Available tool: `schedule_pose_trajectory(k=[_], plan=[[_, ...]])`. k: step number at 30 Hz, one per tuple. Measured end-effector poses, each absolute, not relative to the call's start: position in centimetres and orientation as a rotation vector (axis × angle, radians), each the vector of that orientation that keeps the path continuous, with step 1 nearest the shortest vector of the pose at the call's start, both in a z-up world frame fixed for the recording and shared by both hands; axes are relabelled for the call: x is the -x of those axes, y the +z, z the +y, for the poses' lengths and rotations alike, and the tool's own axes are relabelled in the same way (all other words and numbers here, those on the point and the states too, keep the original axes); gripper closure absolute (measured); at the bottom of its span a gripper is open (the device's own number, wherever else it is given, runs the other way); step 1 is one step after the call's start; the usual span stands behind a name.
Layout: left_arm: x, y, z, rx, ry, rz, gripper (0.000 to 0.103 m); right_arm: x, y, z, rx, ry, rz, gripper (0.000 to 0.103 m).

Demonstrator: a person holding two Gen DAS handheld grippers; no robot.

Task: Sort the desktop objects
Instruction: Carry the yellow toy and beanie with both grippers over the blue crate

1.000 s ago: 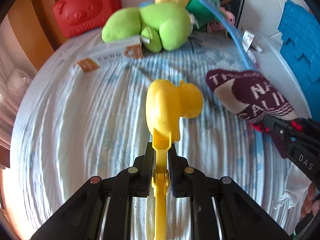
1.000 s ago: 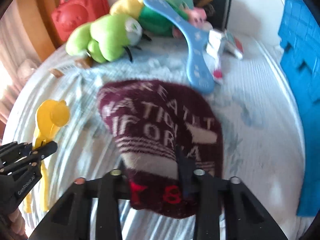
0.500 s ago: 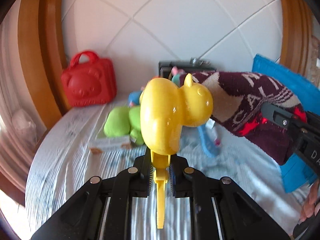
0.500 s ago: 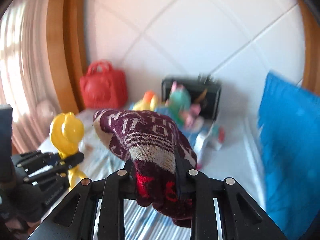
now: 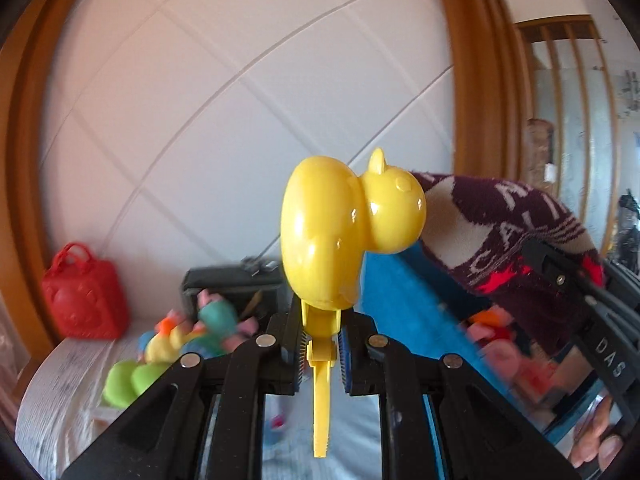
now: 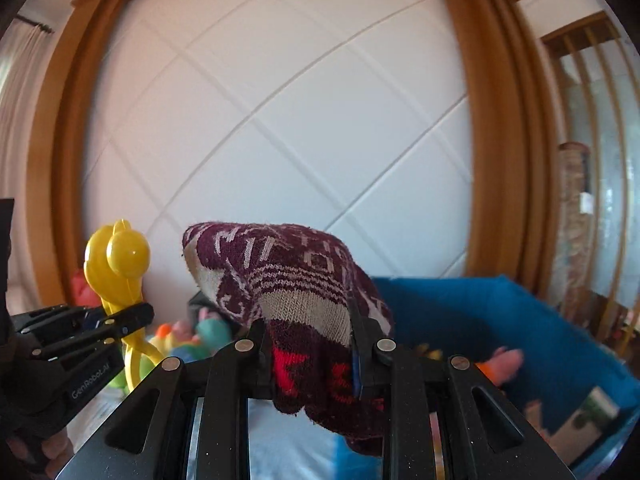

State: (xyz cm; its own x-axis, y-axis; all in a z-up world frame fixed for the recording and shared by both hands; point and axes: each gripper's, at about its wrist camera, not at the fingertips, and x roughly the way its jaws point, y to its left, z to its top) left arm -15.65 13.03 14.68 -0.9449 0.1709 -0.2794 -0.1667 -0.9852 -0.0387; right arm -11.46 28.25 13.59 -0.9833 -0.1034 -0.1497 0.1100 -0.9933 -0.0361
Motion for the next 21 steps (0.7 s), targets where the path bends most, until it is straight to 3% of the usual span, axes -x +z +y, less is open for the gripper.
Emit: schedule_pose_trajectory(k=[10, 21], plan=[[15.2, 19.0, 29.9, 0.331, 2.761, -0.033, 0.089, 11.6, 16.1, 41.6, -0.155, -3.251, 0.073, 0.079], [19.5, 11.0, 39.2, 0.863, 2.657, 0.078, 0.089, 13.3, 12.1, 47.7, -0.494, -3.298, -0.023, 0.079]])
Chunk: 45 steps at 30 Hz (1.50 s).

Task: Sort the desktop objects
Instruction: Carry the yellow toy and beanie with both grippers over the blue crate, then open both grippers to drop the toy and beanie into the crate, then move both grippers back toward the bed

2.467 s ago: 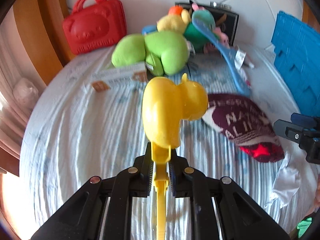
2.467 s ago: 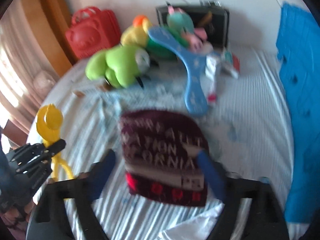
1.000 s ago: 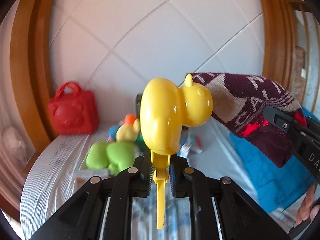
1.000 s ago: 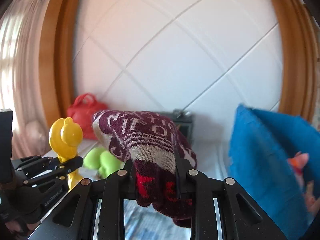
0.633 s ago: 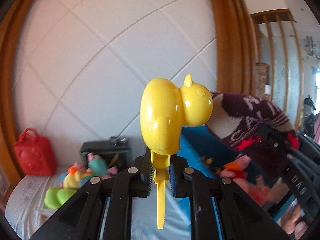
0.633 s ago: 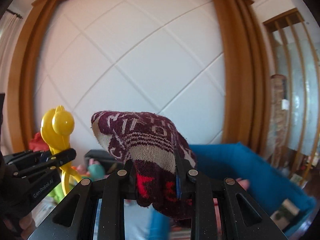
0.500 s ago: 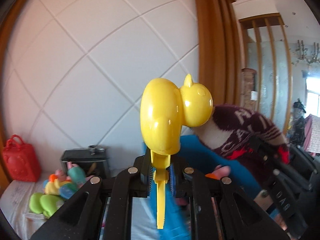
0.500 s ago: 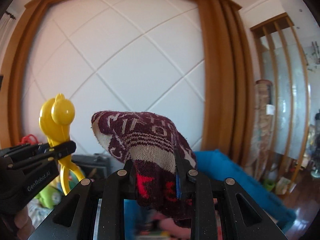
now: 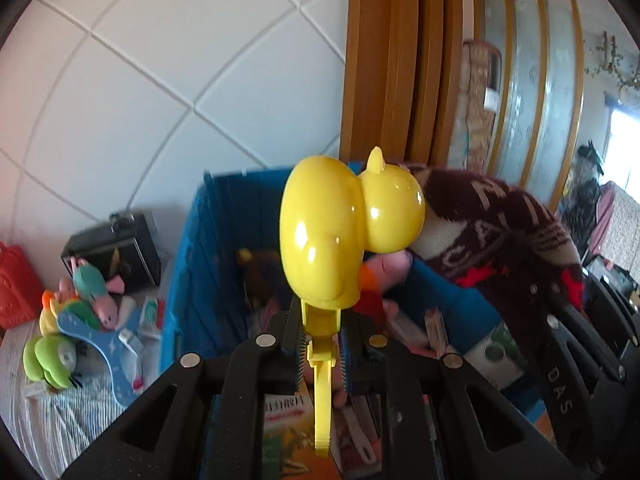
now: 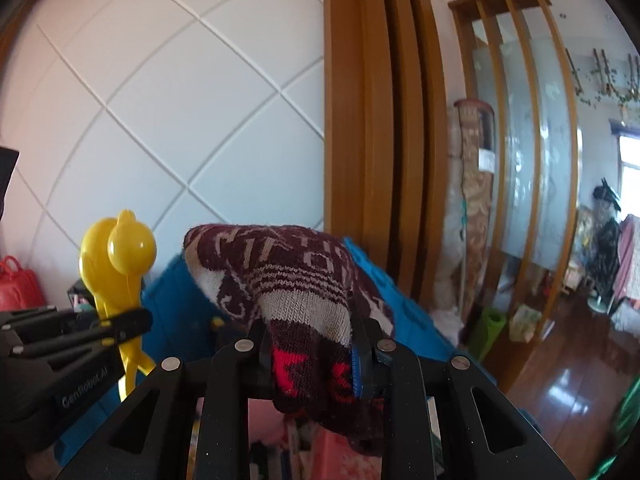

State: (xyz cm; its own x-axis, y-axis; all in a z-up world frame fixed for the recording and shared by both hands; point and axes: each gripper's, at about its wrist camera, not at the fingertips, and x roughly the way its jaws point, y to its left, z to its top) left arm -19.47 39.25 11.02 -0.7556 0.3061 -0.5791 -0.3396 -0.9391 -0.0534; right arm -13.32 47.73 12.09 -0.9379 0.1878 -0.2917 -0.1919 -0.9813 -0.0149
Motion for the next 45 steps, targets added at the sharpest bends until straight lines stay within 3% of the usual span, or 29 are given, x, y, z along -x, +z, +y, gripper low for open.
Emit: schedule_pose_trajectory(k=[9, 11, 12, 13, 14, 16, 22, 29, 45], plan=[[19.6, 8.9, 39.6, 1.055, 2.608, 0.142, 0.089, 15.4, 8.5, 50.7, 0.700, 2.816, 0.076, 0.074], [19.5, 8.9, 39.4, 1.068, 2.604, 0.162, 0.084, 15.6, 8.1, 51.3, 0.717, 2.791, 0.068, 0.068], [19.5, 8.8, 39.3, 1.072, 2.603, 0.169, 0.074, 15.4, 8.1, 51.4, 0.714, 2.788, 0.068, 0.065], [19.4, 8.7, 39.2, 1.070, 2.606, 0.176, 0.061, 15.3, 8.1, 51.4, 0.711, 2.781, 0.066, 0.052], [19.2, 8.6, 39.2, 1.064, 2.611, 0.183, 0.055, 15.3, 8.1, 51.5, 0.712, 2.768, 0.061, 0.026], [18.9, 8.5, 38.9, 1.051, 2.616, 0.200, 0.049, 15.3, 8.0, 52.1, 0.702, 2.749, 0.038, 0.001], [17.8, 8.5, 38.0, 1.037, 2.615, 0.228, 0.046, 13.4, 8.6, 51.1, 0.655, 2.725, -0.041, 0.000], [15.6, 9.0, 35.9, 0.964, 2.633, 0.232, 0.046, 10.7, 8.5, 50.6, 0.644, 2.729, 0.013, 0.000], [11.8, 11.1, 26.7, 0.765, 2.780, 0.089, 0.045, 8.4, 9.7, 44.2, 0.590, 2.867, 0.012, 0.000]])
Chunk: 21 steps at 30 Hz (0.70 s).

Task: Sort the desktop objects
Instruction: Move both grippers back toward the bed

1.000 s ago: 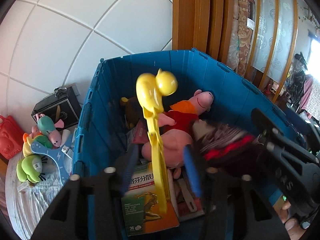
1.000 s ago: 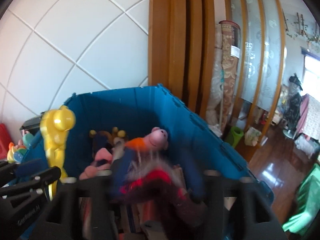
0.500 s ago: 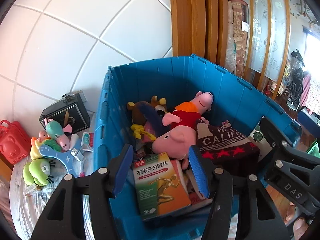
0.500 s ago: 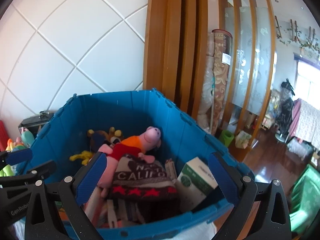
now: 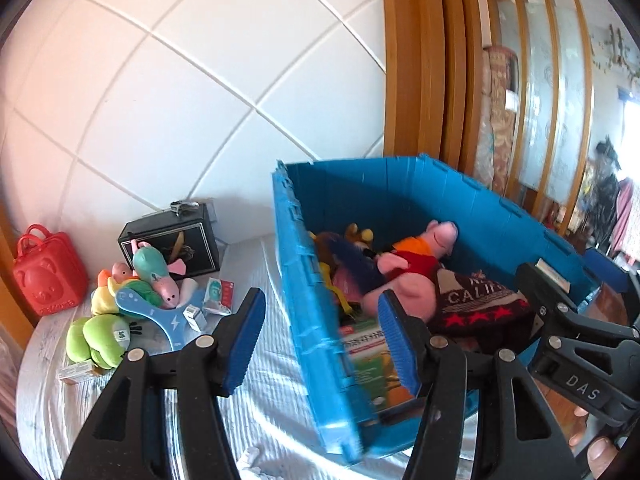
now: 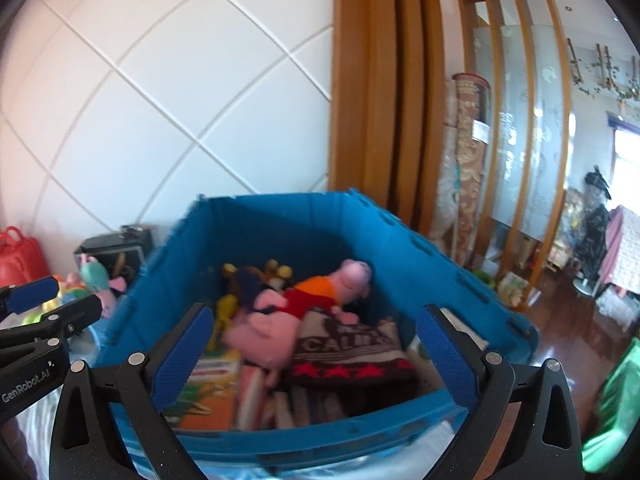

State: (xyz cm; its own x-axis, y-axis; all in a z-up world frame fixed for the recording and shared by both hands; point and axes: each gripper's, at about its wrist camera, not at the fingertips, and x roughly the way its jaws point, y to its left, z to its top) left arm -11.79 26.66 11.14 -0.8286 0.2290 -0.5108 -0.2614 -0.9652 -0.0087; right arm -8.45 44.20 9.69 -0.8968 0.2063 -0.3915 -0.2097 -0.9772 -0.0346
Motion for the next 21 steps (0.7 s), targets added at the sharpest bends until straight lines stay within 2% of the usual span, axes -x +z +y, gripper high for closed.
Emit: schedule_pose_trajectory(k=[10, 21], plan=[[12.1, 9.6, 15.8, 0.807, 2.877, -0.035, 0.045, 8.8, 11.4, 34.8, 0.510, 3.067, -0.039, 0.000], [13.6, 3.6, -3.1, 1.040, 3.036, -0.161, 0.045, 11.3, 10.6, 20.1, 0.601, 3.223, -0.158, 0.000]])
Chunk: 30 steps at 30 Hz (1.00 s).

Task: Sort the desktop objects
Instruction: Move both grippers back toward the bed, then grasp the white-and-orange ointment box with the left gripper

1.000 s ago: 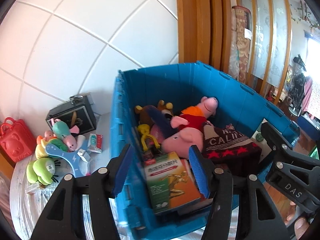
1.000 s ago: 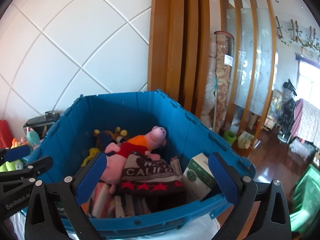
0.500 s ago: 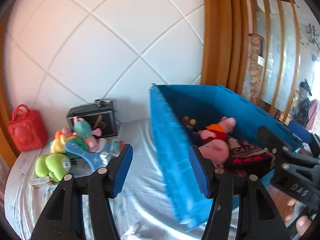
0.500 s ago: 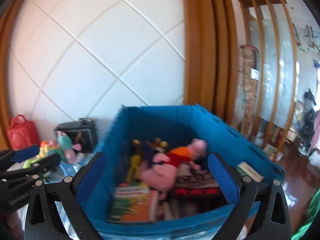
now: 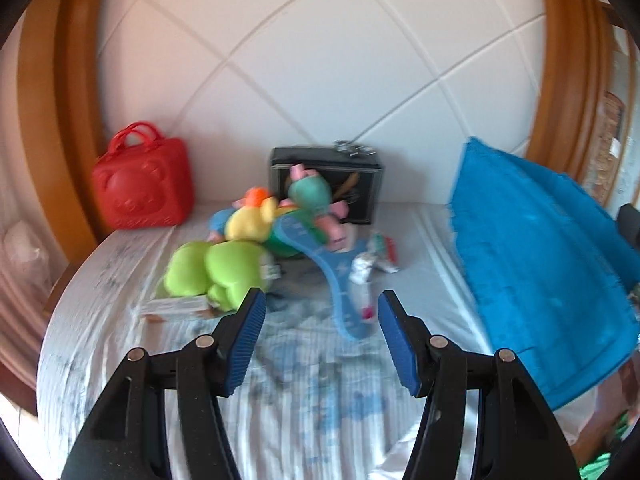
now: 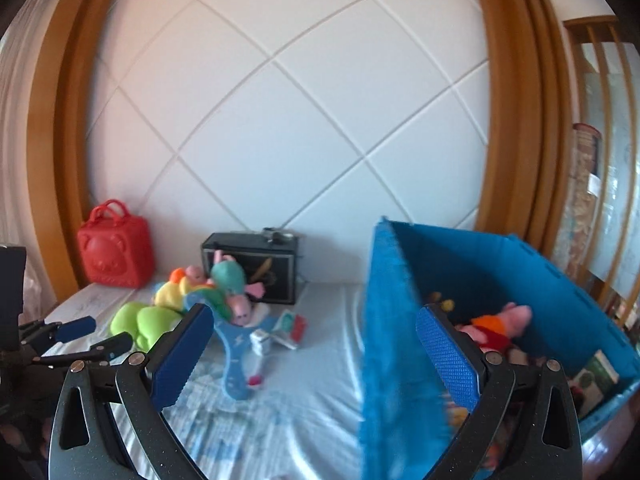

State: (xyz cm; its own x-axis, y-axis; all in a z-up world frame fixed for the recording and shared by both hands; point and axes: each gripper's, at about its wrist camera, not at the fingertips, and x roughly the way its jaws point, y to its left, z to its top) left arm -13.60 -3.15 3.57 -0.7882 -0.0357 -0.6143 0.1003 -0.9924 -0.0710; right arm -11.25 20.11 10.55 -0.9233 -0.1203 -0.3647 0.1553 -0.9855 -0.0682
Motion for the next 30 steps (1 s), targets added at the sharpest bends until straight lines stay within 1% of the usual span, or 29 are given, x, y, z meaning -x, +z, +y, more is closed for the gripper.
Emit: schedule_pose_trajectory(k=[3, 8, 13, 18, 22, 25, 27, 28, 30], plan=[[14.1, 1.2, -8.4, -1.039, -2.808, 0.143, 0.045, 12.6, 9.4, 16.8, -0.606, -2.890, 0.140, 0.000], [15.6, -3.8, -16.4, -1.171, -2.665, 0.111, 0.045, 16.1, 6.2, 13.1, -0.789, -2.825, 0.132, 0.000], [18.6, -8.7, -22.4, -1.323, -2.574, 0.086, 0.045, 20.7, 2.4, 11.1, -0.998, -2.794, 0.181, 0.000], [23.0, -12.3, -25.6, -1.474, -2.593, 0.010, 0.045, 26.5, -2.6, 11.2, -1.260, -2.720, 0.128, 0.000], [26.9, -15.0, -26.3, -1.590, -2.621, -0.131, 0.045, 31.0, -7.0, 12.4, -1.463, -2.659, 0.050, 0.000], [29.7, -17.1, -25.6, -1.676, -2.611, -0.300, 0.045, 33.7, -9.8, 12.5, -1.560, -2.649, 0.099, 0.000], [30.9, -18.1, -25.0, -1.742, -2.627, -0.343, 0.045, 35.3, -11.5, 12.3, -1.605, -2.628, 0.111, 0.000], [31.2, -18.4, -24.7, -1.759, -2.628, -0.370, 0.044, 36.0, -12.1, 12.2, -1.621, -2.611, 0.108, 0.000], [31.4, -19.0, -23.6, -1.745, -2.615, -0.526, 0.038, 37.5, -13.5, 11.9, -1.654, -2.561, 0.094, 0.000]])
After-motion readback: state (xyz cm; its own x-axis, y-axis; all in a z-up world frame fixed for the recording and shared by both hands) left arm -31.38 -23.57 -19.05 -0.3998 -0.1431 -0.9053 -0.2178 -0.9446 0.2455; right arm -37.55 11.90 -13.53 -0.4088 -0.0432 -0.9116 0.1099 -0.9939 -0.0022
